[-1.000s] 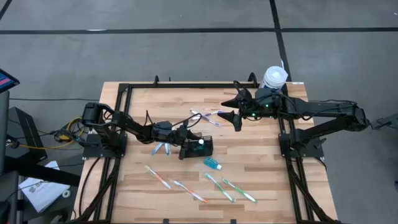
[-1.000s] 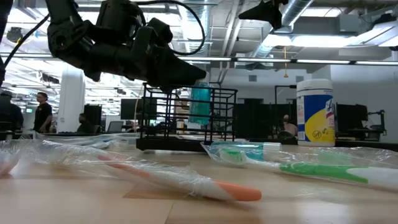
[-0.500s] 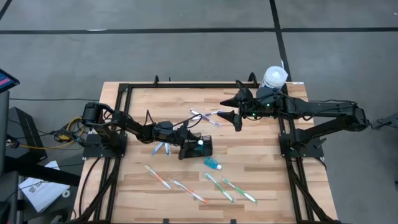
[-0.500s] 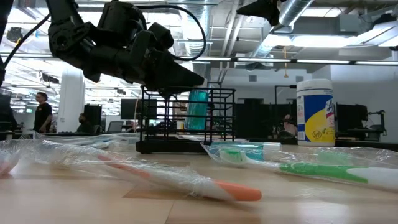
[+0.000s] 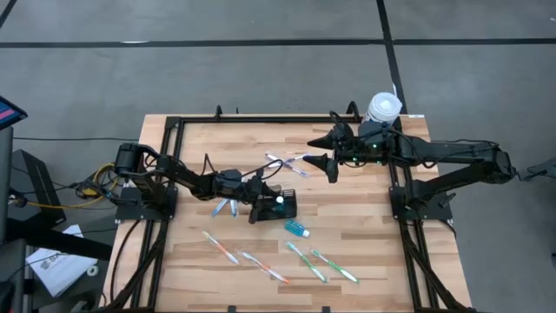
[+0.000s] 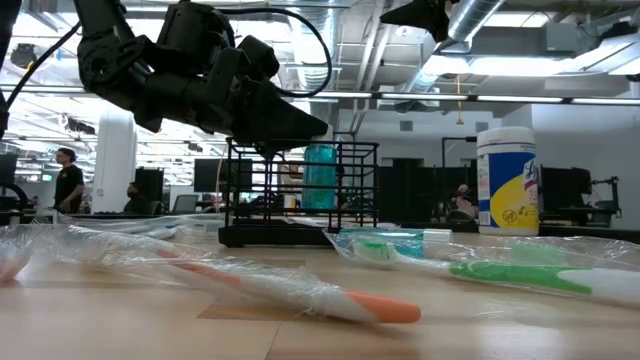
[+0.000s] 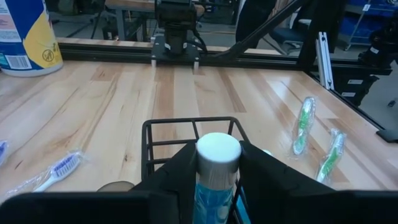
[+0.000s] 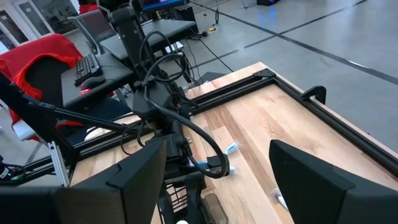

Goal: Pick & Place toothbrushing station
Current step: Put the right blue mouthwash into the mesh organizer

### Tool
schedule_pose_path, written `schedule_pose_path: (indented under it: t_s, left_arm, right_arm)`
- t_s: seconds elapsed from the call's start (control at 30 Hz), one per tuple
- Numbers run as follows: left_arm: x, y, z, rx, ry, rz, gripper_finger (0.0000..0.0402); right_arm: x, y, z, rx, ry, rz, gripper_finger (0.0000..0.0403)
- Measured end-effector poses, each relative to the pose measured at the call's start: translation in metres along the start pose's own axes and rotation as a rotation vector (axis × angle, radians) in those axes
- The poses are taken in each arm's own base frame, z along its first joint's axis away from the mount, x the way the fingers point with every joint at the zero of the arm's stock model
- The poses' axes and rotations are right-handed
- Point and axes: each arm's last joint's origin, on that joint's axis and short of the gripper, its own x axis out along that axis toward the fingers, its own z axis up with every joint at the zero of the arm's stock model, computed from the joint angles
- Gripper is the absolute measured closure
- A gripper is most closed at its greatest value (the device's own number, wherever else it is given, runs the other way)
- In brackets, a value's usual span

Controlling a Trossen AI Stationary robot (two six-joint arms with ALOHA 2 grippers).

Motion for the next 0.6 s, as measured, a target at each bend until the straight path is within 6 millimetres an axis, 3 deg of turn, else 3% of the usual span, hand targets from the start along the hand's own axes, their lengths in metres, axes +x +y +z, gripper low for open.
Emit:
schedule_pose_path:
  t_s: [0.6]
  left_arm:
    - [-0.0050, -0.0003, -0.0042, -0.002, 0.000, -0.001, 0.0285]
  right_arm:
    - [-0.0001, 0.0014, 0.0045, 0.014, -0.046, 0.015, 0.0128]
